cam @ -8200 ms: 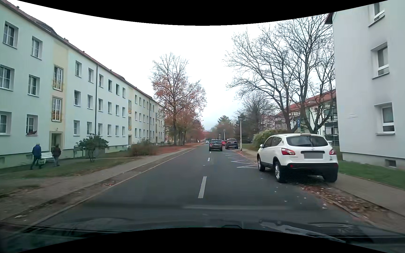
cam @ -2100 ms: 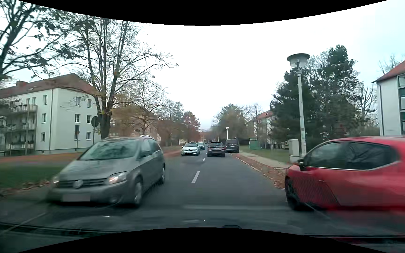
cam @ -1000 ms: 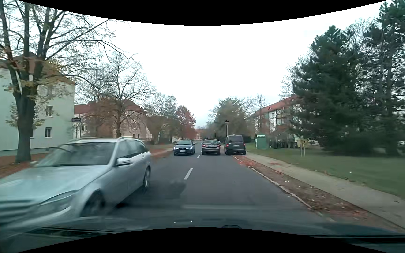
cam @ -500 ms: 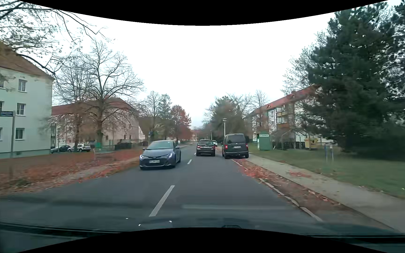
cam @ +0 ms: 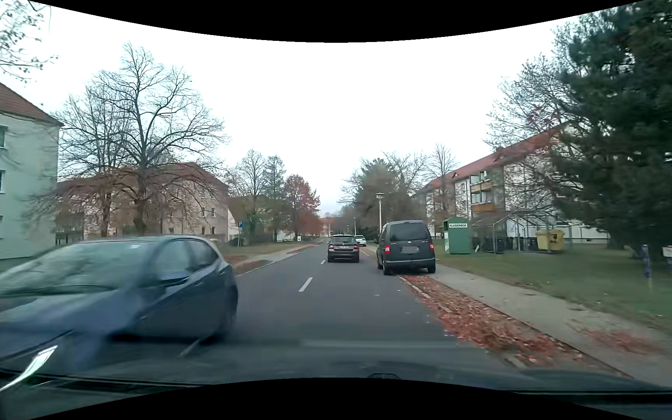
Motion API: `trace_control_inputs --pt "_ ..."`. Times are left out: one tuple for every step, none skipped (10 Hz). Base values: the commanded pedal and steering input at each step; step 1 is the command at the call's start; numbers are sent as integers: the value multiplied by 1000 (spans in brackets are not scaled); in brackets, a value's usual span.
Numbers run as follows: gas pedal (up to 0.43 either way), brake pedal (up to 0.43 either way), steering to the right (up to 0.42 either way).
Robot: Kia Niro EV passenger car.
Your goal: Follow the waypoints while adhering to traffic rules and regulations
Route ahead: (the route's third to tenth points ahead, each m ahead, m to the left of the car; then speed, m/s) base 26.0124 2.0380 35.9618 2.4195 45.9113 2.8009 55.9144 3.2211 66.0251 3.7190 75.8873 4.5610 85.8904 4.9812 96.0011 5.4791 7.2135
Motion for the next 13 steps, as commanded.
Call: trace_control_inputs --pt "150 0 -59" --pt "157 0 -61" --pt "157 0 -62" --pt "157 0 -62" --pt "169 0 -62" --pt "169 0 -61" --pt "169 0 -56" --pt "169 0 -48" --pt "169 0 -35" --pt "169 0 -21" --pt "169 0 -8" --pt "177 0 7" --pt "177 0 17"
